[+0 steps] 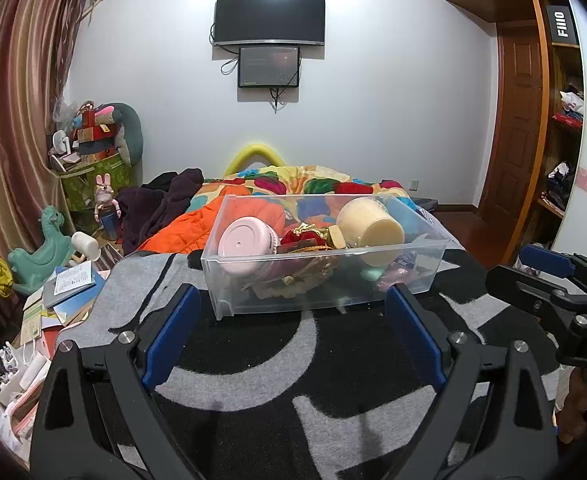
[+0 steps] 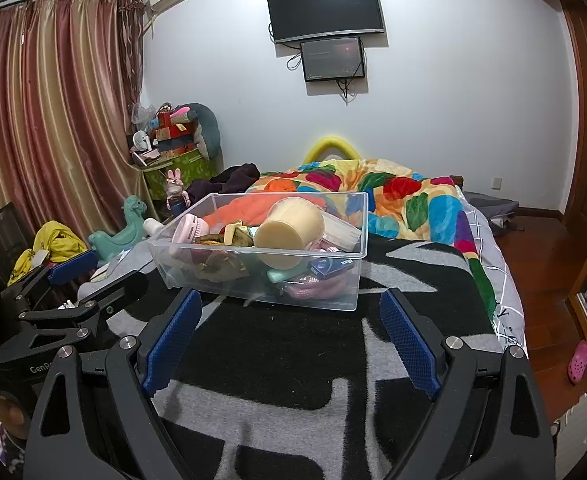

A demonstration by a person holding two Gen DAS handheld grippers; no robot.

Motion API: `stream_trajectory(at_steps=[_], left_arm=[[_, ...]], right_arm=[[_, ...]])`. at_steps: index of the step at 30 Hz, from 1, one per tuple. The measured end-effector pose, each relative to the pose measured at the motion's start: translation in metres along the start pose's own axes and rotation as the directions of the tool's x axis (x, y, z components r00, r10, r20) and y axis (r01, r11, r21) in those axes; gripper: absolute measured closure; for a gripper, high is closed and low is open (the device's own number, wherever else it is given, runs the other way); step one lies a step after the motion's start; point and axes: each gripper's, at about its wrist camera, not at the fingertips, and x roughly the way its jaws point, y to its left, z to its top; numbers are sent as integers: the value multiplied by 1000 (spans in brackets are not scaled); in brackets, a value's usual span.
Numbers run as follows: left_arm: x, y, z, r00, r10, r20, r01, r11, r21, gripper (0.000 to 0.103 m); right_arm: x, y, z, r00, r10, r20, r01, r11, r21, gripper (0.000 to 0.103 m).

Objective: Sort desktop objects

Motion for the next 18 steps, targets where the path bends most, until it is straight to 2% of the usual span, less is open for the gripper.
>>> stream_trajectory(at_steps=[18], left_arm=[[4,-3,-1,1000,-6,-19,6,1000,3,8]], right_arm=[[0,2,0,1000,4,-2,-4,1000,-3,14]])
